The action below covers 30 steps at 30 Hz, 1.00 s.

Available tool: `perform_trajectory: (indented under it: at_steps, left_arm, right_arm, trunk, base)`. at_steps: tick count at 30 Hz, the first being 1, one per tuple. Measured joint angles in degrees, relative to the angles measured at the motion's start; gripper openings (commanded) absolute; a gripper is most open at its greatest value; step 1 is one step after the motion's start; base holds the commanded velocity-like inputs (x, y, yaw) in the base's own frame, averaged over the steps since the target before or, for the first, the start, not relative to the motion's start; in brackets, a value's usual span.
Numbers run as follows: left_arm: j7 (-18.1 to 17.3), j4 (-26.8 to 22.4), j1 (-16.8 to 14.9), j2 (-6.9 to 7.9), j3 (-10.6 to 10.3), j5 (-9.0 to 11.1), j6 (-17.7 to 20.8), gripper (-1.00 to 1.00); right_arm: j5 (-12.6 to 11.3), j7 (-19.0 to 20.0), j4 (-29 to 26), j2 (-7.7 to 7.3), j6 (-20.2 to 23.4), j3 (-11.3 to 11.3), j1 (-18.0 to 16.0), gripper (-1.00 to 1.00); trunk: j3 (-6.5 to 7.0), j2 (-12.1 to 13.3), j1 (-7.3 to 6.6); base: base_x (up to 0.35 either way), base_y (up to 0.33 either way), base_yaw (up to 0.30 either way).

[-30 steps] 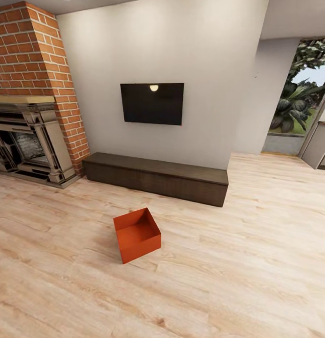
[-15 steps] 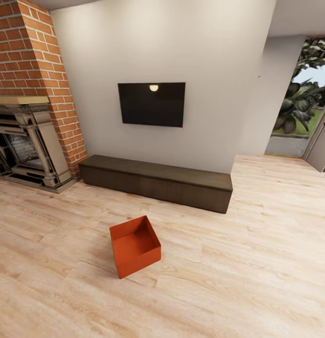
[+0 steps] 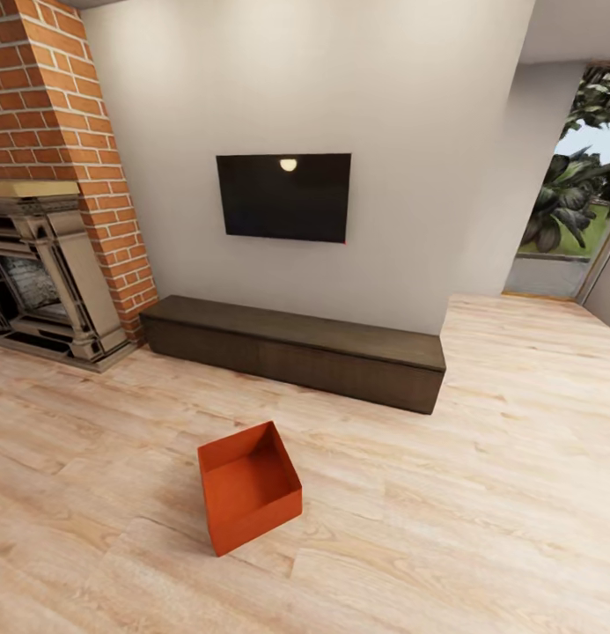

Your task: Move the two storage containers from the living room to the garage. In the garage, place one container on the floor and stack the other container on top of it (either order is fine).

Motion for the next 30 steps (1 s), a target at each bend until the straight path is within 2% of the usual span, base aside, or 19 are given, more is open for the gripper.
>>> perform_trajectory:
  at_steps: [17,30]
  left_arm:
    - [0.0,0.0,0.0,0.00,0.0,0.0,0.0,1.00]
    - [0.0,0.0,0.0,0.01,0.0,0.1,0.0,1.00]
  right_arm:
    - [0.0,0.0,0.0,0.00,0.0,0.0,0.0,1.00]
    - [0.0,0.0,0.0,0.01,0.0,0.0,0.0,1.00]
  trunk:
    - [0.00,0.0,0.00]
    - [0.00,0.0,0.02]
  base:
    - [0.340,0.000,0.005]
    - [0.291,0.028,0.219]
